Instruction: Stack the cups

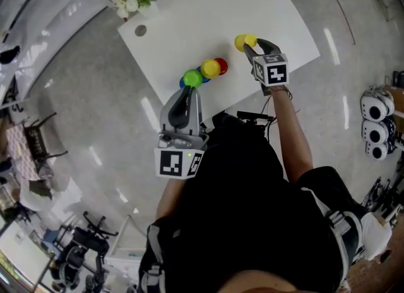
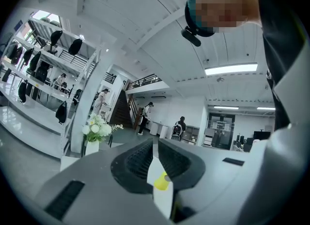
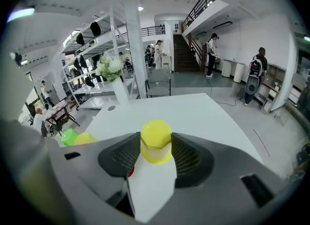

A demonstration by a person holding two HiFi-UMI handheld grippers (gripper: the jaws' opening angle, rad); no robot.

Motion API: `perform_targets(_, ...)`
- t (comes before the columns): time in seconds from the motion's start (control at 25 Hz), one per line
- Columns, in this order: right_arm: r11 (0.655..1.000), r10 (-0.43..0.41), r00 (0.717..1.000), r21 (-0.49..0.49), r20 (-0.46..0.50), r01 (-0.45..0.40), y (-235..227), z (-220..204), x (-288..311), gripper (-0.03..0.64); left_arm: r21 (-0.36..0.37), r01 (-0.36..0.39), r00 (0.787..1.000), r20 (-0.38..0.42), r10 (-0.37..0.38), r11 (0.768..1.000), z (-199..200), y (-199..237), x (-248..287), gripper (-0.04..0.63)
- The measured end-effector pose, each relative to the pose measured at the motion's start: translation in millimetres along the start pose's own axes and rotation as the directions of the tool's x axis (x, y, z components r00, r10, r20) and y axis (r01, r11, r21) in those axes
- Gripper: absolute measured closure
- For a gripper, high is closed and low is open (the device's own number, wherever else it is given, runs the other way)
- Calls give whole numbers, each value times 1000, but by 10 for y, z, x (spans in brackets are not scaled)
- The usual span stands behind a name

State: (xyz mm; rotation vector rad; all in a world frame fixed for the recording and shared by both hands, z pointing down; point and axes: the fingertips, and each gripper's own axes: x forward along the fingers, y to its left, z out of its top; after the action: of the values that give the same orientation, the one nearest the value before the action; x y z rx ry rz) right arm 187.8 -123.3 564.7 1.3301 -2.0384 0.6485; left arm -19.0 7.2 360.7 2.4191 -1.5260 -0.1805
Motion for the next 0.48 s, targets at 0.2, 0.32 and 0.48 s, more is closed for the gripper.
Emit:
perform_targets(0.2,996,69,997,-60,43,-66,372,247,-235,400,-3,-45,999,21,46,999,42,84,-176,545)
perform_targets(0.32,988,118,991,-107,69,-111,614,401,-348,400,-3,-69,997,38,69,998,77,153,-246,545)
perform_targets(0.48,971,191,977,-162,93,-174,942,558,-523,400,-2,-86,995,52,86,996,84,203,-321,545)
